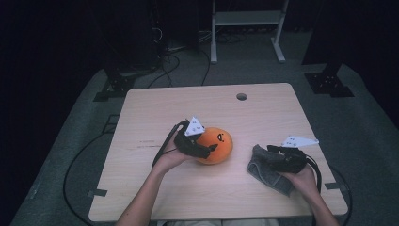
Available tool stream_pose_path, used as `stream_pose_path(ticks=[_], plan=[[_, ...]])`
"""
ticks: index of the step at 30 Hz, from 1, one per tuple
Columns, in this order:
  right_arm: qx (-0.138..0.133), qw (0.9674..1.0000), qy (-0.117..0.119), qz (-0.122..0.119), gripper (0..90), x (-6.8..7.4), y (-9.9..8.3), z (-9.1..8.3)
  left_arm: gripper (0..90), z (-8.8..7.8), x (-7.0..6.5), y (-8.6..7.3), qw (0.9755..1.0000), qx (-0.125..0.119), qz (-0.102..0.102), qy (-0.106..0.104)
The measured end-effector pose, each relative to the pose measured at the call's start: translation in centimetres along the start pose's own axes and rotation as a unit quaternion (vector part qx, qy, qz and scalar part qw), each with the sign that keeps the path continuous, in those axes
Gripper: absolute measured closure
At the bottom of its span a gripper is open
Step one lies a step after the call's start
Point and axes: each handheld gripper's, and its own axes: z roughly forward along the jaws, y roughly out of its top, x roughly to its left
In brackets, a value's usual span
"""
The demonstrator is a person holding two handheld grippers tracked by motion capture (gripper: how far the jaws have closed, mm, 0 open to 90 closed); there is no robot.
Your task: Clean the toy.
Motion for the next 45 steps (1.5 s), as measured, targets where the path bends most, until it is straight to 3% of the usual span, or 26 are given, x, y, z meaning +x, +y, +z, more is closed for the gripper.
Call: stream_pose_path(ticks=[15,22,41,45], plan=[[0.000,1.0000,0.006,0.004,32.2,0.0,-0.4,-0.3,14.5,-2.4,-0.8,-1.6,0.9999,-0.001,0.007,-0.009],[0.001,1.0000,0.001,0.000,31.9,0.2,-0.6,-0.3,12.0,-2.8,-1.1,-3.0,0.9999,-0.012,-0.008,-0.007],[0.010,0.9999,-0.003,-0.003,31.7,0.4,-1.0,-0.4,11.9,-3.4,-1.3,-6.3,0.9996,-0.002,-0.029,0.007],[0.013,0.9999,-0.003,-0.004,31.6,0.4,-1.1,-0.4,11.8,-3.5,-1.5,-7.4,0.9990,-0.005,-0.043,0.010]])
